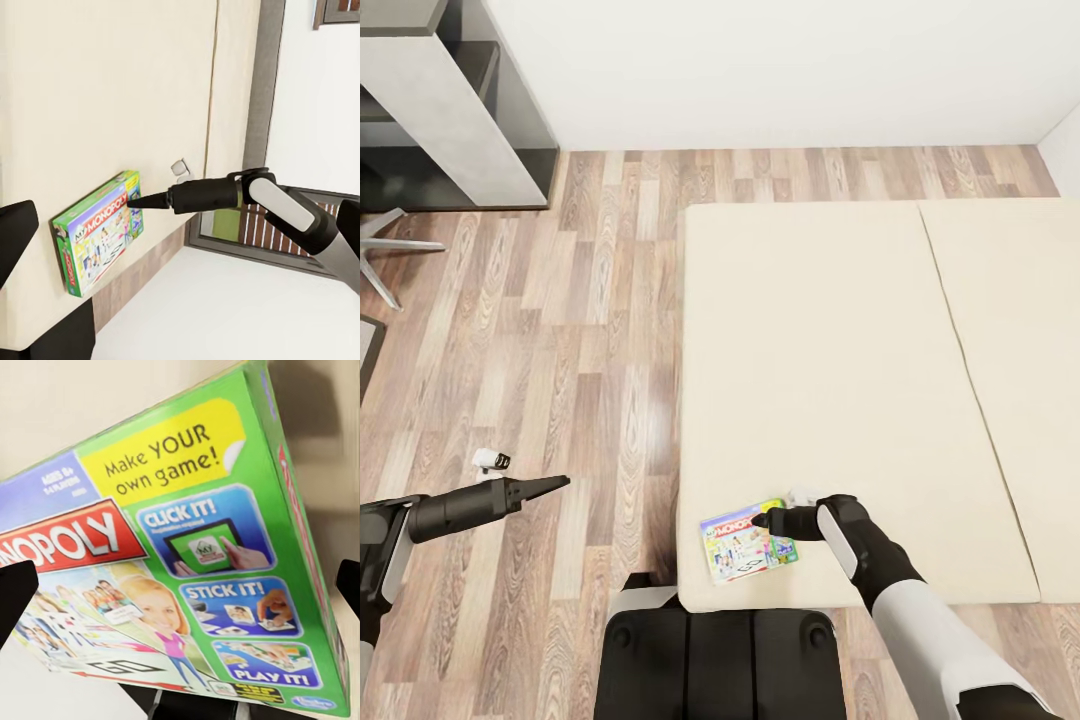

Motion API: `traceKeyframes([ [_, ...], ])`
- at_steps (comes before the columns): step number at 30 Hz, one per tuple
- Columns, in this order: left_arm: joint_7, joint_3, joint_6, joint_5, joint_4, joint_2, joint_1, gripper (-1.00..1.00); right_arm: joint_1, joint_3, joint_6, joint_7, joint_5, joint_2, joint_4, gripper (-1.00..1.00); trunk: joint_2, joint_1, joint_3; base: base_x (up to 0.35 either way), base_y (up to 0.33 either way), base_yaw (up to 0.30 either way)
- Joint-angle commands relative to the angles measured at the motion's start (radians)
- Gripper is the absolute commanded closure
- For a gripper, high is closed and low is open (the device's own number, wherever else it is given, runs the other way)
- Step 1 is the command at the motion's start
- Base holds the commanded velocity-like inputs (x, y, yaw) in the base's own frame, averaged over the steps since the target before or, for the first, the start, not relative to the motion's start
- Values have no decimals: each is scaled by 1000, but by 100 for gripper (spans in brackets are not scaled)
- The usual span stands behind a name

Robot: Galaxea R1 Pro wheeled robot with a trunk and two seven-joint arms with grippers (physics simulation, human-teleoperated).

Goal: Put all the toys in the child's room - the three board games (two on the bed and one on the table), the two jigsaw puzzles on the table, and the tennis ball on the table - inside the toy box on the table in the child's room.

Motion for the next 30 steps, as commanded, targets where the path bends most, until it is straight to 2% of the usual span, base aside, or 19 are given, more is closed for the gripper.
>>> traceKeyframes([
  [1,-4,0,11,-1,0,0,0,-100,0,0,5,3,2,-1,0,-100,-2,1,-1,0,4,0],
  [11,-4,0,11,0,0,0,0,-100,2,0,7,5,2,-4,2,-100,-2,1,-1,0,0,0],
  [20,-4,0,11,-1,0,0,0,-100,4,0,6,62,5,0,8,-100,-2,1,-1,0,0,0],
  [30,-4,0,11,0,0,0,0,-100,5,-1,5,75,9,9,8,-100,-2,1,-1,0,0,0],
])
